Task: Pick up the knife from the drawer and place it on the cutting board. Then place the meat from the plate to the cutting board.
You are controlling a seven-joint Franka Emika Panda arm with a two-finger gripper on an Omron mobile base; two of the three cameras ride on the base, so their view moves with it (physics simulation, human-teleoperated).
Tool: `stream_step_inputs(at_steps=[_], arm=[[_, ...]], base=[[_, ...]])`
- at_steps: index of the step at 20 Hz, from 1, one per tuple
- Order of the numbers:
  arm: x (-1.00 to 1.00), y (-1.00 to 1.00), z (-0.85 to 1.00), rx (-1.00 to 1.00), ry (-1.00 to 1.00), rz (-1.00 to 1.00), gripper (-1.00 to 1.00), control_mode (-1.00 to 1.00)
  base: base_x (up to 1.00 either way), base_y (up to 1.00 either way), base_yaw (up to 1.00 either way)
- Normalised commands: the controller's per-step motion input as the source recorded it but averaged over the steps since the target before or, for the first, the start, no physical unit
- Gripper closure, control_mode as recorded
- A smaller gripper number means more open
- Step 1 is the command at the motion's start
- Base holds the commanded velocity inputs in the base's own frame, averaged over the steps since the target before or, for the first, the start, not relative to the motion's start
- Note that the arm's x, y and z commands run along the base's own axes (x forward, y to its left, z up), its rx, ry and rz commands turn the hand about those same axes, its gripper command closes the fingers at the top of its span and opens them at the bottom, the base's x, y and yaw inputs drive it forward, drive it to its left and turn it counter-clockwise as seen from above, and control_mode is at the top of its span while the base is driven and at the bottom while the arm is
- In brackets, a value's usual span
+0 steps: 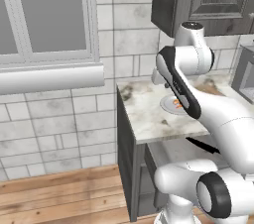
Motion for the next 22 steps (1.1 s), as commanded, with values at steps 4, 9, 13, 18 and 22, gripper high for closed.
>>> stream_step_inputs(at_steps=[4,9,13,18,22], arm=[[-0.22,0.00,-0.04,0.00,0.01,0.00,-1.00,-1.00],[-0.52,-0.21,-0.02,0.00,0.01,-0.05,-1.00,-1.00],[-0.55,-0.36,0.00,0.00,0.00,-0.10,-1.00,-1.00],[-0.39,-0.33,-0.06,0.00,0.00,-0.15,-1.00,-1.00],[-0.28,-0.07,-0.28,0.00,0.00,-0.14,-1.00,-1.00]], base=[[0.00,0.00,0.00],[0.00,0.00,0.00],[0.00,0.00,0.00],[0.00,0.00,0.00],[0.00,0.00,0.00]])
